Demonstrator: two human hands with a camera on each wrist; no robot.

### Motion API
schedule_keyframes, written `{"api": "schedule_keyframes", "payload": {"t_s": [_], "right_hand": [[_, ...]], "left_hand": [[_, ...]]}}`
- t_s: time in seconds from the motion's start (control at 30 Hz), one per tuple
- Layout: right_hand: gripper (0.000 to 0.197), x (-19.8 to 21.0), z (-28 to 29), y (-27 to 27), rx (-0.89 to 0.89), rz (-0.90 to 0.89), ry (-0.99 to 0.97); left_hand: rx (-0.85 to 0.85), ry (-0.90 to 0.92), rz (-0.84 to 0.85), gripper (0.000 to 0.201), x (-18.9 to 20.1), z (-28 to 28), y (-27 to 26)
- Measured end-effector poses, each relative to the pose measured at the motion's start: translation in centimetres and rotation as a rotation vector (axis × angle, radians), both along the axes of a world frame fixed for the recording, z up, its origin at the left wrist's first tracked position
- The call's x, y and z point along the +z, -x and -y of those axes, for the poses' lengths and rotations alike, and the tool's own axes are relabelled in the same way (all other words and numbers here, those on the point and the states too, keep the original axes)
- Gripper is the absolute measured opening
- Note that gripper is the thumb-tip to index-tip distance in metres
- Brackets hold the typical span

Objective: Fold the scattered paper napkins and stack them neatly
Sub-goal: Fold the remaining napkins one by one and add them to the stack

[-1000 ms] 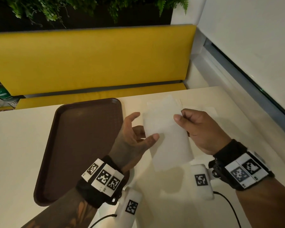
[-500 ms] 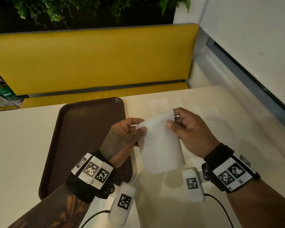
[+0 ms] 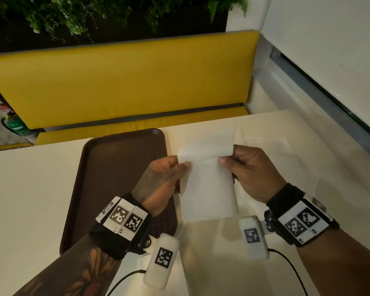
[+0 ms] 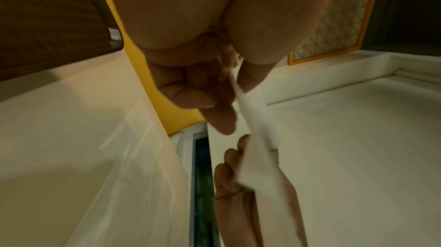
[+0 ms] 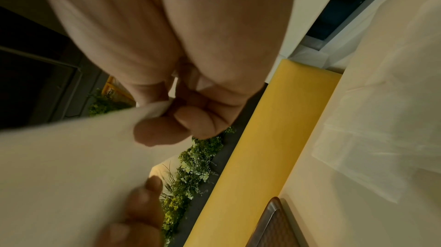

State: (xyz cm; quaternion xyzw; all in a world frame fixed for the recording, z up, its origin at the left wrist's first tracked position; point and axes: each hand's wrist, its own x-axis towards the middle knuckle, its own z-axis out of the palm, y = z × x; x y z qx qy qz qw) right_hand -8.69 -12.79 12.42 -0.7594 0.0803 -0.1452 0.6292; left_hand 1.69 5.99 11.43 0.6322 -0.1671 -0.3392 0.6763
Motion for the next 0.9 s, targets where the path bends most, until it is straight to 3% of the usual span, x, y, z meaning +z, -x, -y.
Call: {"api": "schedule_keyframes", "payload": {"t_s": [0.07,0.27,0.33,0.4,0.47,0.5,0.63,0.77,0.9], "right_hand": [[0.017,-0.2,0.4,0.1,0.005,0.001,-0.023],[0.039,0.7,0.6,0.3,0.130,-0.016,-0.224],[0.044,0.7,0.9,0.4,0.148,-0.042,-0.327],[0.037,0.7,0.8,0.5,0.133,-0.069,-0.382],[0.027,0.7,0.3,0.5,0.065,-0.122,-0.331],[0.031,0.6,0.1,0.4,0.039,-0.151,-0.282],[0.026,-0.1,-0.6,0.2,0.046,-0.188,-0.065],[0.032,-0.8,-1.6,-0.3,0.003,-0.184,-0.074],[0.054,-1.1,-3.6,-0.7,-0.027,-0.230,-0.024]], "left_hand": [[0.012,0.108,0.028,0.026,0.0,0.1,-0.2],[0.022,0.243,0.031,0.022,-0.4,0.1,-0.4],[0.023,0.194,0.043,0.013,-0.1,0.0,-0.4],[0.071,0.145,0.029,0.024,-0.1,0.2,-0.1],[0.123,0.166,0.000,0.020,0.1,0.3,0.1],[0.146,0.168,0.015,0.020,0.0,0.2,0.0],[0.091,0.074,0.171,0.006,-0.2,-0.4,0.1],[0.059,0.098,0.092,0.042,-0.6,-0.3,0.7],[0.111,0.043,0.084,0.050,-1.1,0.2,1.5]]}}
